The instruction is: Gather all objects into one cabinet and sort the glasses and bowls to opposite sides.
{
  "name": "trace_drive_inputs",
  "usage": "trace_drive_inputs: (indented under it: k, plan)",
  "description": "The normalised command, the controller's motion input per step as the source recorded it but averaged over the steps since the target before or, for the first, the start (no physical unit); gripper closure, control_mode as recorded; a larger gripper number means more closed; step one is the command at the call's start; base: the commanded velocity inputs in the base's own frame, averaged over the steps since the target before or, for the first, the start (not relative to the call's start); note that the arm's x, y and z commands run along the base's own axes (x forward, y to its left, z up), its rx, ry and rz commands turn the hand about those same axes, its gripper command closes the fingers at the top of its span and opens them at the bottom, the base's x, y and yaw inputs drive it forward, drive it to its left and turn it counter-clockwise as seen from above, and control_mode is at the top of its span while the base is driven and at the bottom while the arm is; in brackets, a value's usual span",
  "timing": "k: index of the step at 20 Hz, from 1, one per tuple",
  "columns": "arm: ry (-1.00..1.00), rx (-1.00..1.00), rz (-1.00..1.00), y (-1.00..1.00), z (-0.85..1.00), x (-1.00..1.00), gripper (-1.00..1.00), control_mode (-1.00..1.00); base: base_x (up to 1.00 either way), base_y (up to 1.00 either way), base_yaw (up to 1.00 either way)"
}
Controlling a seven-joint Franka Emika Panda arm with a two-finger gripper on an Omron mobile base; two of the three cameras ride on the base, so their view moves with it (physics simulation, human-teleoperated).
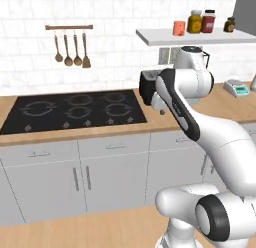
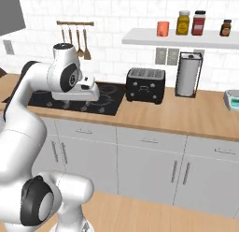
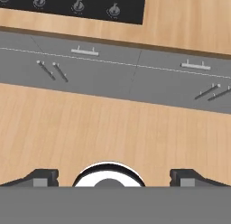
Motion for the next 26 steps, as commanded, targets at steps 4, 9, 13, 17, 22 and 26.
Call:
trace_drive_inputs:
  k: [4, 9, 13, 17, 22, 26]
  plan:
    - [0.00, 0.00, 0.00, 0.00, 0.00, 0.00, -1.00, 1.00, 0.03, -0.91, 0.06]
    - [0.00, 0.00, 0.00, 0.00, 0.00, 0.00, -1.00, 1.00, 0.60, -0.40, 0.09]
    - [0.00, 0.00, 0.00, 0.00, 0.00, 0.00, -1.00, 1.00, 0.62, -0.64, 0.04]
    - [0.00, 0.00, 0.00, 0.00, 0.00, 0.00, -1.00, 1.00, 0.64, -0.78, -0.01]
    - [0.00, 0.00, 0.00, 0.00, 0.00, 0.00, -1.00, 1.00, 0.61, -0.08, -0.08]
    - [0.00, 0.00, 0.00, 0.00, 0.00, 0.00, -1.00, 1.00, 0.73, 0.28, -0.13]
